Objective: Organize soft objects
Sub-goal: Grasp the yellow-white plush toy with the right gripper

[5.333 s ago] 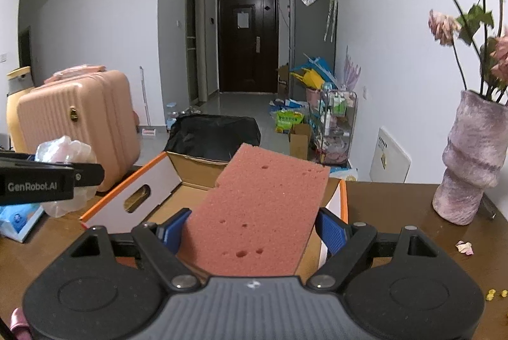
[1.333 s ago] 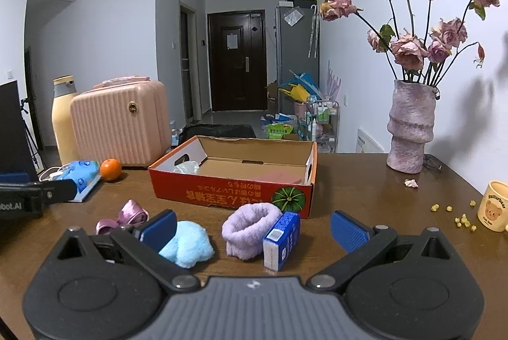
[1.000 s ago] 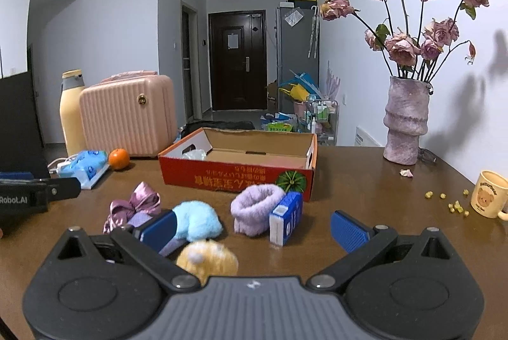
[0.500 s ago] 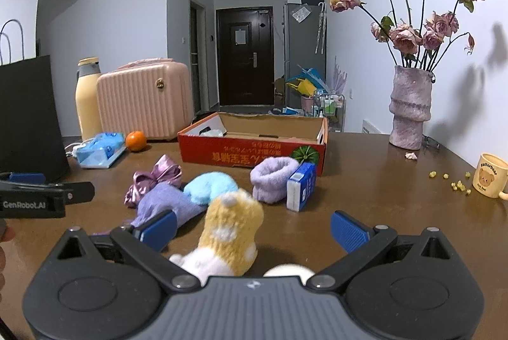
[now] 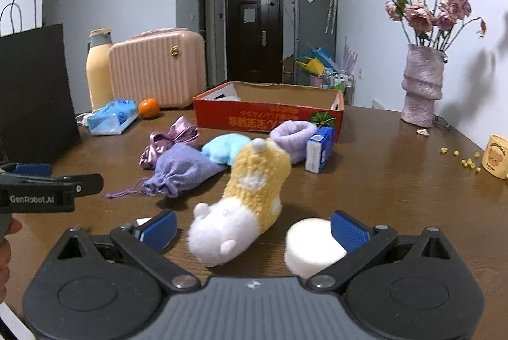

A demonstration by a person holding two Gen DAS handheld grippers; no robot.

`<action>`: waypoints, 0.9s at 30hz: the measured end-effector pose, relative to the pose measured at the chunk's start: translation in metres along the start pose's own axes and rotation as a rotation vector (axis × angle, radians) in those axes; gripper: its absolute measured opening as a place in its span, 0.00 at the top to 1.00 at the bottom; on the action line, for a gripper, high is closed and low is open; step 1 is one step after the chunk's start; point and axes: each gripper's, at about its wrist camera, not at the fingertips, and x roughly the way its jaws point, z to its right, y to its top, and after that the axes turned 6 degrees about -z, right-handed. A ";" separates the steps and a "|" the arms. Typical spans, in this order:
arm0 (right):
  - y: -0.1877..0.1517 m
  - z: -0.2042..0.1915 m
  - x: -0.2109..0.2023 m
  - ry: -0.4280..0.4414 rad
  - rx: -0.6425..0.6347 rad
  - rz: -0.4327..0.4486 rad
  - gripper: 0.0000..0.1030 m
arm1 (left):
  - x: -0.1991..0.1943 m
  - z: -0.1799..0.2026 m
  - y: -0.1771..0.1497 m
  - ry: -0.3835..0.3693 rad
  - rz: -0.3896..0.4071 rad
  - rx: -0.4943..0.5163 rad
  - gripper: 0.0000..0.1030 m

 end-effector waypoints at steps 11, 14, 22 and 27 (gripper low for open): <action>0.014 -0.022 0.037 0.001 -0.023 -0.055 0.06 | 0.010 -0.018 -0.002 0.017 -0.012 -0.025 0.00; 0.017 -0.026 0.056 -0.017 -0.012 -0.090 0.12 | 0.014 -0.023 -0.002 0.026 -0.015 -0.028 0.00; 0.016 -0.027 0.089 -0.018 0.013 -0.135 0.24 | 0.035 -0.035 0.001 0.042 -0.030 -0.041 0.00; 0.014 -0.024 0.110 -0.003 0.028 -0.178 0.43 | 0.044 -0.037 0.001 0.050 -0.022 -0.038 0.00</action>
